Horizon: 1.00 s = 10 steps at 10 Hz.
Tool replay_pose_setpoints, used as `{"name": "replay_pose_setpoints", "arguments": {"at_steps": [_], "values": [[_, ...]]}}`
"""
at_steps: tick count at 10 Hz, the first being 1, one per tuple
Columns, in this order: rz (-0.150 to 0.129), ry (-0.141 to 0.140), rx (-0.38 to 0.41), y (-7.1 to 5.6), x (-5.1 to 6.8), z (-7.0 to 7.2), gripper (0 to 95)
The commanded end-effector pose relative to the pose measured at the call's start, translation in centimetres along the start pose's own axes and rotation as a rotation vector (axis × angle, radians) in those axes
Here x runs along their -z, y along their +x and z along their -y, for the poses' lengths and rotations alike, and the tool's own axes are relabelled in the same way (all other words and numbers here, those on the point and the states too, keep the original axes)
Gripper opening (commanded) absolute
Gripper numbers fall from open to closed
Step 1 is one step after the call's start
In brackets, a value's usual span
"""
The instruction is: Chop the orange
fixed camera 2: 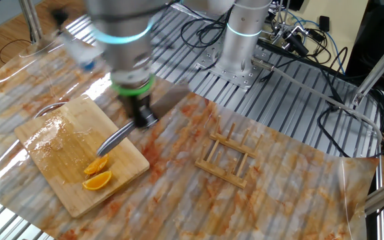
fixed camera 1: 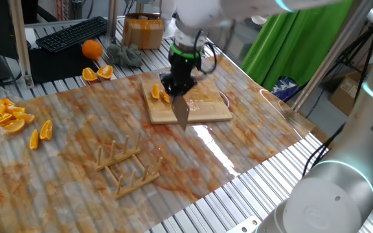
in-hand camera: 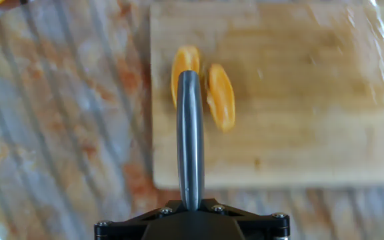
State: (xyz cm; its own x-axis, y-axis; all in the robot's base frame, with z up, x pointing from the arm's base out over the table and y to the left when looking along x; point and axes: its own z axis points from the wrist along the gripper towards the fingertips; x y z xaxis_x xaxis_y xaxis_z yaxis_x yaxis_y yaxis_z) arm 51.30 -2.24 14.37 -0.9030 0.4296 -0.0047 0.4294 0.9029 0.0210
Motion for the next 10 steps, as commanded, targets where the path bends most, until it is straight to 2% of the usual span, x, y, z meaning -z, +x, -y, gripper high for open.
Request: {"name": "replay_pose_setpoints", "arguments": {"at_steps": [1, 2, 5, 10], "values": [[0.064, -0.004, -0.034, 0.79, -0.34, -1.18, 0.0], [0.074, -0.006, -0.032, 0.68, -0.62, -1.34, 0.0], [0.074, -0.007, -0.032, 0.6, -0.9, -1.49, 0.0], [0.094, -0.006, -0.026, 0.23, -1.07, -1.71, 0.0]]}}
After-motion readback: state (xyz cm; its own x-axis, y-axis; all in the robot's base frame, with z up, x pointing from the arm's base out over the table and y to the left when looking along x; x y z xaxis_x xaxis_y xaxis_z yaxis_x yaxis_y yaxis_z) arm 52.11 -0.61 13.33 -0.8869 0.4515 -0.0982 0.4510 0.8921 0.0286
